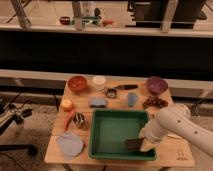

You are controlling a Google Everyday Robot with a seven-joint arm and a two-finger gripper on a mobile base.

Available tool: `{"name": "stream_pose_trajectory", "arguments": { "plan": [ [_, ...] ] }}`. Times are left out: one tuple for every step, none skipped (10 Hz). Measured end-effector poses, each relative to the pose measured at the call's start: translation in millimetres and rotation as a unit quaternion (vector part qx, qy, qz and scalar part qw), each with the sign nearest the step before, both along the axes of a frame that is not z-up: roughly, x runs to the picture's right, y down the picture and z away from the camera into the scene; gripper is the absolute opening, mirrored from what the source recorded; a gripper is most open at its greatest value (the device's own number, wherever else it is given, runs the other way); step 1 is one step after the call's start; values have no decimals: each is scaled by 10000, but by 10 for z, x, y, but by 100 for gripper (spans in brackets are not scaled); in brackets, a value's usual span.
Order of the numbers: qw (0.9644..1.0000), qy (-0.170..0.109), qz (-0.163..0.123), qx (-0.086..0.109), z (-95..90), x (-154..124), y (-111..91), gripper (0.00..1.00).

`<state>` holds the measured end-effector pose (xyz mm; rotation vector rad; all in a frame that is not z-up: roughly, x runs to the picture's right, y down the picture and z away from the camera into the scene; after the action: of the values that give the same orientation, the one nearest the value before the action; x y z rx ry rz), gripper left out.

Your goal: Place eraser in tray

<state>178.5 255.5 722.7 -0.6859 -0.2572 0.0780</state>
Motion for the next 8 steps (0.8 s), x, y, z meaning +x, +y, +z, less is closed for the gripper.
{"name": "stream_pose_trajectory", "arguments": {
  "plan": [
    [9998, -161, -97, -21, 83, -220, -10, 0],
    [9996, -240, -163, -42, 162, -338, 12, 0],
    [9992, -297, -244, -71, 302, -439, 68, 0],
    [9989, -286, -338, -125, 641, -483, 167, 0],
    [9990, -262, -343, -127, 758, -486, 151, 0],
    [9990, -251, -353, -114, 785, -480, 148, 2],
    [9991, -246, -345, -102, 789, -474, 145, 10],
    [9990, -248, -354, -102, 791, -479, 146, 18]
  ]
}}
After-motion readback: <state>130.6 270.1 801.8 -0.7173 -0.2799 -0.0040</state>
